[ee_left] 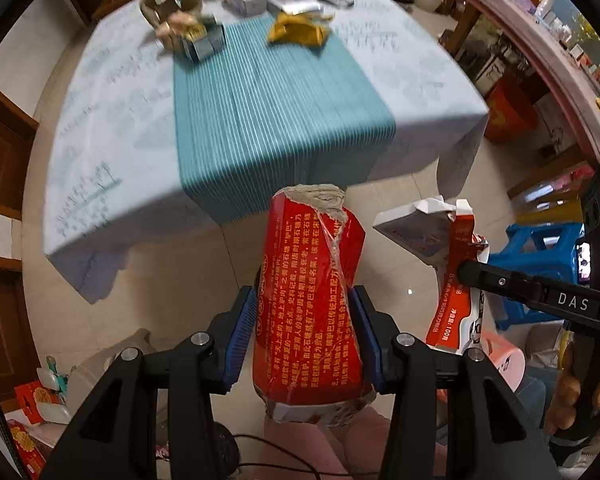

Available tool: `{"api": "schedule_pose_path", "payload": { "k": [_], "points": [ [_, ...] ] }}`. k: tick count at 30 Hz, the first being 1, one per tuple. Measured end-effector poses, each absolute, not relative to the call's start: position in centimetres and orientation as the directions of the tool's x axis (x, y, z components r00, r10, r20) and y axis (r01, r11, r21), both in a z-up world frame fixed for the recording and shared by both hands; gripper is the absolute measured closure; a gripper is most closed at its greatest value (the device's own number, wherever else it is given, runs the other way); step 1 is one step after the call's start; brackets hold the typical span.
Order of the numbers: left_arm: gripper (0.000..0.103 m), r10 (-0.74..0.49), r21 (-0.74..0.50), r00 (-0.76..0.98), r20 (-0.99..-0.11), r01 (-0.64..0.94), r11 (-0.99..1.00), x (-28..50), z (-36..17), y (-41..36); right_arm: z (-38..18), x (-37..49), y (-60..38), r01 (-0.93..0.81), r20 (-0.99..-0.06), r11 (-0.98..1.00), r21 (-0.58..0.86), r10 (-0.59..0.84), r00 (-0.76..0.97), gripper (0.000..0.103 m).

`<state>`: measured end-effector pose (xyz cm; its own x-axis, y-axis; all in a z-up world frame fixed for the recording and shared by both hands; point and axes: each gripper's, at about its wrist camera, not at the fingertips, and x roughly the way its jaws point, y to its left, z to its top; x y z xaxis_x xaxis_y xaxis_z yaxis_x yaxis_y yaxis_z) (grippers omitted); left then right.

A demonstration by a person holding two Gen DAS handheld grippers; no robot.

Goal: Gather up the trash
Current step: 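Carry the red chip bag and white-red wrapper over the bin with both tools, then open both tools to drop the bag and wrapper into the bin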

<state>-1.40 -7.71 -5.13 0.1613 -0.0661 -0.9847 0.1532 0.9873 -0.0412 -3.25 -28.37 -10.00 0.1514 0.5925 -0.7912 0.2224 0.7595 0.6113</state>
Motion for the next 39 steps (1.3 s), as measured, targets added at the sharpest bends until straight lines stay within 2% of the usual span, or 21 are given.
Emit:
{"api": "schedule_pose_path", "payload": {
  "k": [8,21,26,29,33,34,36,39],
  "points": [
    [0.057,-0.099,-0.085,0.098,-0.99,0.14,0.987,-1.4,-13.2,-7.4,-16.9,-3.9,-27.6,0.296,-0.814,0.763,0.574,0.569,0.113,0.086],
    [0.056,-0.102,-0.101,0.015,-0.995,0.069,0.993,-0.6,-29.1,-6.3,-32.9,-4.7,-25.3,0.423,-0.852,0.768,0.481,0.524,0.018,0.086],
    [0.055,-0.093,-0.093,0.001,-0.996,0.078,0.993,-0.2,-33.1,-6.4,-36.8,-4.4,-24.1,0.438,-0.865,0.777,0.452,0.502,0.002,0.086],
    [0.05,-0.084,-0.085,-0.013,-0.996,0.08,0.993,-0.1,-35.1,-6.3,-38.6,-4.0,-23.3,0.428,-0.873,0.791,0.437,0.487,-0.008,0.086],
    [0.035,-0.058,-0.06,-0.025,-0.998,0.064,0.996,0.2,-37.0,-5.4,-41.1,-3.4,-22.2,0.44,-0.864,0.783,0.44,0.503,-0.029,0.083],
    [0.028,-0.056,-0.057,-0.024,-0.998,0.062,0.996,0.4,-37.1,-5.3,-41.7,-3.3,-22.0,0.444,-0.863,0.781,0.44,0.505,-0.034,0.081],
    [0.021,-0.042,-0.042,-0.012,-0.999,0.06,0.997,0.6,-37.2,-5.0,-42.4,-3.2,-21.6,0.445,-0.87,0.789,0.423,0.491,-0.044,0.067],
    [0.02,-0.029,-0.028,0.007,-1.0,0.057,0.998,0.6,-36.7,-4.7,-42.5,-3.0,-21.2,0.45,-0.87,0.788,0.42,0.49,-0.046,0.066]
  ]
}}
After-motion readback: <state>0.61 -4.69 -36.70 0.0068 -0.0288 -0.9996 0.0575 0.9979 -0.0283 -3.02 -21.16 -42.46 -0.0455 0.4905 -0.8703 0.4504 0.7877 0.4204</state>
